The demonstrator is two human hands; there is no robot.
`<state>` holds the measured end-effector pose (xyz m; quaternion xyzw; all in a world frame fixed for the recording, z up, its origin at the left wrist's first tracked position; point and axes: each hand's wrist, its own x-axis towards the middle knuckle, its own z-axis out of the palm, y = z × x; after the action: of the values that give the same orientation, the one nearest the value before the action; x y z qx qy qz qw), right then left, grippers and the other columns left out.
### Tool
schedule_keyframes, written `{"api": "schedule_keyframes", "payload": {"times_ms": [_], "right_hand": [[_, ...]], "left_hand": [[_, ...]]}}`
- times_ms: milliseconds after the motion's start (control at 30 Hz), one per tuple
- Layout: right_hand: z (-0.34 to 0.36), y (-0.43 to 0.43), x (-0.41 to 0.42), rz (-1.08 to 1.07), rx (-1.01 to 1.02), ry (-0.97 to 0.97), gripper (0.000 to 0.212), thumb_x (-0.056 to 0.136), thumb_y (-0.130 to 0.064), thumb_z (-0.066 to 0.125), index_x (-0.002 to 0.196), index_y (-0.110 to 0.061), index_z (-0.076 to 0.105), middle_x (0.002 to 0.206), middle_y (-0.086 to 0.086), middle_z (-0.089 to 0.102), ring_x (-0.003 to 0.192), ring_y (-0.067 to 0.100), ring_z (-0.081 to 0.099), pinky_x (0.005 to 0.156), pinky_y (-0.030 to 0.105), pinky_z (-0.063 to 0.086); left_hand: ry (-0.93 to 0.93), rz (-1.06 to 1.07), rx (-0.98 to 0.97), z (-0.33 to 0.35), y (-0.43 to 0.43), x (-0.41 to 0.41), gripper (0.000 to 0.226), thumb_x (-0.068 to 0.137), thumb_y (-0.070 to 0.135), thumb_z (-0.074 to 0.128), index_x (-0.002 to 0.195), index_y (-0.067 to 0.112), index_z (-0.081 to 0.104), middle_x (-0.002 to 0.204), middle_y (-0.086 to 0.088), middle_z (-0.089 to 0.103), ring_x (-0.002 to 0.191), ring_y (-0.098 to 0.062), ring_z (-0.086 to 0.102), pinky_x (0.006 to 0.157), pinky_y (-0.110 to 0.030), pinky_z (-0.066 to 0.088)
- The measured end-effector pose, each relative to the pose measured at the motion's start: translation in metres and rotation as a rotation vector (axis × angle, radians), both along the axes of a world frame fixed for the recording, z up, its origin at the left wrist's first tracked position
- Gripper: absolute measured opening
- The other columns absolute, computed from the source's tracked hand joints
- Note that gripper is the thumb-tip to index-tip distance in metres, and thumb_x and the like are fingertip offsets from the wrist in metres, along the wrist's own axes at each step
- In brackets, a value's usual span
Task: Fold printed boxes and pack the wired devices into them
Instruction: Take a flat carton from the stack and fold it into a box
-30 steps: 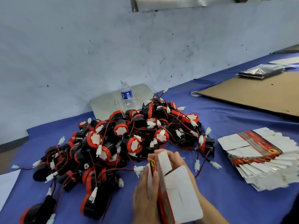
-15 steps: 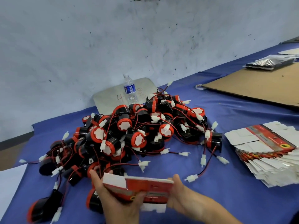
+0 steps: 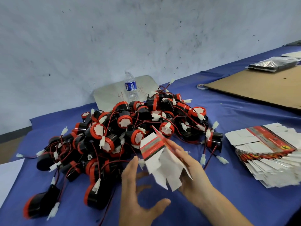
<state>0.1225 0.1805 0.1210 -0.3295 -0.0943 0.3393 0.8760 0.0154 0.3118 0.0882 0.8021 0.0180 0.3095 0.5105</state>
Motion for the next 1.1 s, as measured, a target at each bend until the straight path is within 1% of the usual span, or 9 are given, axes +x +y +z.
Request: {"api": "schedule_keyframes", "payload": {"times_ms": [133, 233, 300, 467, 667, 767, 867, 967, 1100], "right_hand": [[0.002, 0.002, -0.015, 0.188, -0.08, -0.023, 0.038, 0.091, -0.039, 0.045, 0.101, -0.021, 0.077, 0.096, 0.008, 0.073, 0.085, 0.026, 0.07, 0.065, 0.039, 0.058], [-0.008, 0.006, -0.023, 0.195, -0.169, -0.088, 0.038, 0.1, -0.018, 0.035, 0.104, -0.022, 0.072, 0.091, -0.001, 0.075, 0.084, 0.016, 0.072, 0.067, 0.03, 0.057], [-0.011, 0.006, -0.026, 0.127, -0.28, -0.229, 0.026, 0.1, -0.016, 0.042, 0.11, -0.026, 0.063, 0.095, -0.007, 0.075, 0.087, 0.01, 0.07, 0.071, 0.027, 0.056], [0.006, 0.012, -0.016, -0.128, -0.29, -0.477, 0.045, 0.084, -0.021, 0.05, 0.128, -0.025, 0.055, 0.136, -0.007, 0.056, 0.13, 0.01, 0.047, 0.106, 0.034, 0.039], [0.003, 0.005, -0.018, -0.259, -0.246, -0.621, 0.042, 0.089, -0.046, 0.048, 0.125, -0.028, 0.062, 0.134, -0.005, 0.059, 0.132, 0.013, 0.046, 0.11, 0.036, 0.035], [0.002, 0.001, -0.026, -0.327, -0.268, -0.788, 0.043, 0.084, -0.058, 0.056, 0.126, -0.05, 0.056, 0.138, -0.015, 0.054, 0.133, 0.006, 0.044, 0.11, 0.026, 0.036], [0.004, 0.002, -0.033, -0.384, -0.326, -0.963, 0.071, 0.077, -0.077, 0.054, 0.14, -0.049, 0.038, 0.148, -0.017, 0.041, 0.141, 0.01, 0.033, 0.113, 0.028, 0.03], [0.006, 0.002, -0.036, -0.471, -0.369, -1.148, 0.075, 0.08, -0.071, 0.055, 0.144, -0.037, 0.038, 0.15, -0.016, 0.037, 0.141, 0.009, 0.033, 0.108, 0.017, 0.03], [0.011, 0.003, -0.038, -0.475, -0.395, -1.135, 0.065, 0.081, -0.065, 0.06, 0.138, -0.038, 0.046, 0.145, -0.015, 0.041, 0.137, 0.012, 0.038, 0.104, 0.016, 0.035]], "left_hand": [[-0.059, 0.082, 0.162, 0.006, -0.006, 0.006, 0.119, 0.048, 0.066, 0.082, 0.146, 0.05, 0.016, 0.158, -0.001, 0.018, 0.145, -0.018, 0.022, 0.11, -0.056, 0.034], [-0.192, 0.177, 0.348, 0.013, -0.007, 0.011, 0.104, 0.07, 0.077, 0.061, 0.151, 0.041, 0.007, 0.156, -0.019, 0.012, 0.146, -0.001, 0.008, 0.112, -0.029, 0.026], [-0.21, 0.193, 0.283, 0.013, 0.0, 0.01, 0.091, 0.074, 0.069, 0.063, 0.149, 0.036, 0.024, 0.156, -0.008, 0.023, 0.143, 0.004, 0.018, 0.11, -0.015, 0.027], [-0.079, 0.062, -0.069, 0.0, 0.005, 0.002, 0.081, 0.053, 0.05, 0.084, 0.128, 0.05, 0.052, 0.124, 0.017, 0.063, 0.101, -0.009, 0.068, 0.082, -0.034, 0.058], [-0.142, -0.031, -0.146, 0.006, 0.0, 0.003, 0.08, 0.065, 0.064, 0.078, 0.136, 0.04, 0.049, 0.125, 0.002, 0.065, 0.086, -0.026, 0.073, 0.066, -0.048, 0.059], [-0.141, -0.04, -0.148, 0.005, 0.0, 0.002, 0.076, 0.071, 0.073, 0.067, 0.138, 0.044, 0.045, 0.123, 0.004, 0.066, 0.074, -0.023, 0.073, 0.059, -0.03, 0.057], [-0.134, -0.014, -0.167, 0.006, -0.013, 0.003, 0.063, 0.074, 0.074, 0.062, 0.131, 0.051, 0.049, 0.123, 0.018, 0.065, 0.072, -0.006, 0.072, 0.059, -0.013, 0.052], [-0.045, -0.034, -0.273, -0.005, -0.022, -0.005, 0.044, 0.085, 0.04, 0.064, 0.123, 0.019, 0.06, 0.1, 0.039, 0.063, 0.077, 0.021, 0.06, 0.061, 0.004, 0.04], [-0.038, 0.027, -0.338, -0.025, -0.019, -0.011, 0.068, 0.072, 0.038, 0.081, 0.124, 0.002, 0.054, 0.095, -0.015, 0.071, 0.084, -0.014, 0.068, 0.064, -0.008, 0.049]]}}
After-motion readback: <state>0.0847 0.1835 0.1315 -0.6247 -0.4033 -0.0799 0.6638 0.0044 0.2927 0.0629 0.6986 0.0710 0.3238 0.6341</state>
